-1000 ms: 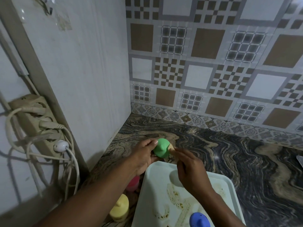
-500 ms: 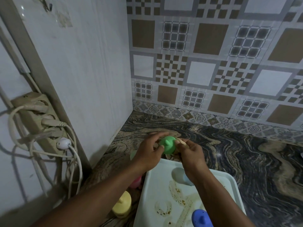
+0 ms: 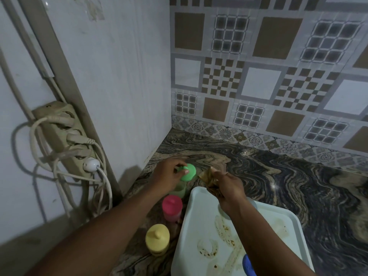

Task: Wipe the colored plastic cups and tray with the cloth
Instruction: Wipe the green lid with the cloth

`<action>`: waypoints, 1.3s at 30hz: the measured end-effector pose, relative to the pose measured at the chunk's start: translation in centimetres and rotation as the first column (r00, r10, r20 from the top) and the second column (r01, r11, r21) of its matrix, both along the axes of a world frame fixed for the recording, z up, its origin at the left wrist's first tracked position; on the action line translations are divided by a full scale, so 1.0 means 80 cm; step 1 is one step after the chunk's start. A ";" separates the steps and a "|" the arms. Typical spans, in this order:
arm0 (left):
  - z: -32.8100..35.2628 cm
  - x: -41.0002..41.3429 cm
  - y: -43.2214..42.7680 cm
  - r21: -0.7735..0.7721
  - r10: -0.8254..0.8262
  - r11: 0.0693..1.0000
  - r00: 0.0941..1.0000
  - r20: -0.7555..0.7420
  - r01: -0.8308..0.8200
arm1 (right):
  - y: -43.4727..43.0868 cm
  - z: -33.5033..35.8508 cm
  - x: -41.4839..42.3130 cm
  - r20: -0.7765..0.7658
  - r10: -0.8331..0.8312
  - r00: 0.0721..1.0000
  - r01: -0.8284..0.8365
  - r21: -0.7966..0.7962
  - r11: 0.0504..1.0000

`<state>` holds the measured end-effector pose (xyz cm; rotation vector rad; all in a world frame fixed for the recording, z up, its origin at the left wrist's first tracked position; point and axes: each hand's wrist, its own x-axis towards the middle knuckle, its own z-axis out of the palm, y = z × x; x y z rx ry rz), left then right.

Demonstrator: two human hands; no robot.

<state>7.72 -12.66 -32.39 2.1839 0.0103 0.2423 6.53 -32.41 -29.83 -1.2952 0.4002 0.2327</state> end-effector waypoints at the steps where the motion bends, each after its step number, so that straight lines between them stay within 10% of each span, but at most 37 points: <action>1: -0.009 -0.002 0.006 0.039 0.013 0.999 1.000 -0.022 -0.012 | 0.003 -0.006 -0.004 -0.010 0.028 1.000 -0.028 -0.017 0.999; 26: -0.039 0.002 0.015 0.426 -0.088 0.893 0.985 -0.148 0.143 | 0.012 -0.029 -0.018 -0.052 0.096 0.994 -0.099 -0.058 0.993; 39: -0.022 0.006 0.008 0.279 -0.076 0.944 0.937 -0.340 0.178 | 0.007 -0.029 -0.021 -0.195 0.085 0.977 -0.071 0.077 0.995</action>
